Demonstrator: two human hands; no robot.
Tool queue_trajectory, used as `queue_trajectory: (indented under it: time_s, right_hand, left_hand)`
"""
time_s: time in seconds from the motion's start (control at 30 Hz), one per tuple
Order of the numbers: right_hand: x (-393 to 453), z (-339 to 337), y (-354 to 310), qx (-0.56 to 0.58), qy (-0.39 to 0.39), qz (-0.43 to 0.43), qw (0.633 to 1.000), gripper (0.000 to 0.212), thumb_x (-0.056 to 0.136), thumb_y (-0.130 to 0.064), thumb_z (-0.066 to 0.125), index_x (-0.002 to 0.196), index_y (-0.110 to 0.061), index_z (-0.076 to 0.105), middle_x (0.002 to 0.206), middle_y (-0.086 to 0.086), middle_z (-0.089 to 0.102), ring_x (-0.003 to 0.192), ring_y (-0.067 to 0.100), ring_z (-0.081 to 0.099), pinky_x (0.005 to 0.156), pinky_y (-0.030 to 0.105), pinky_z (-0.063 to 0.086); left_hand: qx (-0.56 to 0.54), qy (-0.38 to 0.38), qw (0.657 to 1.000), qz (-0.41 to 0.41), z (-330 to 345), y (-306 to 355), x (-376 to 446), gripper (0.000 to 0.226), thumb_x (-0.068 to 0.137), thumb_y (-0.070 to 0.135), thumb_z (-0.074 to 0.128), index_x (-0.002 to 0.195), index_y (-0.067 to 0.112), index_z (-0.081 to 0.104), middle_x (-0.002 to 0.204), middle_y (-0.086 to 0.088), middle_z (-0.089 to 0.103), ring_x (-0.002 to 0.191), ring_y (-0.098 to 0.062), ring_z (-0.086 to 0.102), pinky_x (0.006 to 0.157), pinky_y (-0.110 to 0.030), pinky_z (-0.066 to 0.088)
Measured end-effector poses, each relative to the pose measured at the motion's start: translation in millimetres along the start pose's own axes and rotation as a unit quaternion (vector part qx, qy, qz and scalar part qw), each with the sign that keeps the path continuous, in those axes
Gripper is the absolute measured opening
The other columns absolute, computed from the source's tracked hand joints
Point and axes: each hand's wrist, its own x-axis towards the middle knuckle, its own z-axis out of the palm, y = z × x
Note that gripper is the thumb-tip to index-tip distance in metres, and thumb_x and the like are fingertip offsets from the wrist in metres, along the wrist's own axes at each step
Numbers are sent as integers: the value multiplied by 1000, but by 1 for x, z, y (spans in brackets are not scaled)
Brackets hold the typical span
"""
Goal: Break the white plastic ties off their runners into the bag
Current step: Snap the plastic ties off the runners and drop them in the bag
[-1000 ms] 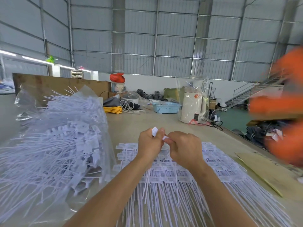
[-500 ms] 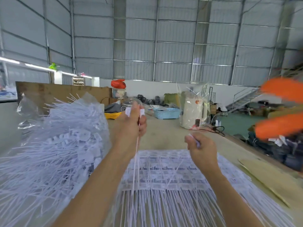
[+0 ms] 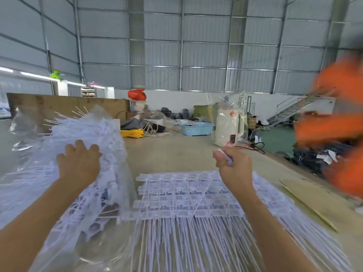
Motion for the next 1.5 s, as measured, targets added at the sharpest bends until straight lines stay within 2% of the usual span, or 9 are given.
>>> queue_trajectory:
  time_s: [0.27, 0.37, 0.47, 0.57, 0.73, 0.8, 0.97, 1.23, 1.5]
  right_hand:
    - [1, 0, -1, 84, -62, 40, 994, 18, 90, -24, 61, 87, -10, 71, 85, -1, 66, 84, 16, 59, 78, 29, 44]
    - [2, -2, -2, 112, -76, 44, 990, 16, 89, -26, 61, 94, -15, 72, 92, -8, 68, 85, -1, 58, 76, 11, 41]
    - [4, -9, -5, 169, -52, 24, 984, 10, 85, -20, 66, 78, -26, 68, 65, -21, 64, 61, -8, 54, 62, 5, 40]
    - [10, -21, -3, 236, 17, 62, 970, 10, 85, -21, 67, 75, -22, 67, 57, -16, 58, 56, 2, 46, 59, 19, 40]
    - [16, -37, 6, 377, 129, 146, 906, 10, 89, -25, 63, 82, -19, 68, 51, -11, 48, 52, 10, 35, 46, 19, 34]
    - [14, -32, 7, 377, 95, 160, 907, 12, 89, -23, 63, 82, -14, 68, 50, -11, 47, 49, 8, 36, 45, 18, 34]
    - [-7, 10, 0, 165, -148, 55, 974, 13, 87, -7, 63, 74, -9, 66, 52, -13, 55, 46, -3, 48, 50, 9, 38]
    - [-15, 19, 6, 158, -255, 113, 947, 10, 90, 0, 56, 100, 0, 58, 82, 8, 63, 71, 16, 60, 71, 29, 52]
    - [-15, 14, 8, 77, -287, 83, 951, 35, 90, -12, 59, 56, -16, 58, 46, -9, 54, 39, 0, 45, 46, 13, 35]
  left_hand:
    - [16, 5, 999, -31, -22, 24, -5, 69, 93, 55, 38, 145, 10, 29, 132, -23, 44, 119, -42, 40, 94, -53, 36]
    - [-132, 157, 978, 30, -60, 54, -23, 49, 88, 35, 61, 125, 4, 51, 119, -25, 53, 110, -42, 45, 88, -50, 37]
    - [-345, 211, 900, 165, -85, 96, -47, 27, 89, 24, 61, 108, 6, 60, 106, -15, 59, 100, -33, 51, 82, -42, 40]
    - [-487, 100, 839, 221, -82, 141, -64, 18, 91, 23, 58, 104, 11, 59, 98, -1, 59, 93, -17, 53, 81, -30, 44]
    - [-574, -120, 794, 162, -41, 181, -68, 14, 94, 27, 55, 96, 14, 60, 84, 6, 59, 79, -10, 54, 67, -16, 39]
    - [-583, -160, 783, 145, -25, 184, -72, 21, 97, 30, 50, 93, 11, 60, 85, 0, 62, 77, -15, 58, 72, -26, 48]
    - [-738, -282, 611, 49, -13, 183, -83, 48, 98, 47, 39, 81, 10, 65, 63, -1, 67, 54, -14, 62, 54, -26, 53]
    - [-733, -225, 642, 16, -6, 179, -83, 31, 95, 24, 57, 76, 0, 63, 63, -12, 57, 50, -15, 52, 49, -22, 44]
    - [-730, -238, 640, 34, -11, 179, -87, 30, 94, 24, 58, 66, 12, 59, 46, 2, 57, 39, -10, 52, 42, -18, 43]
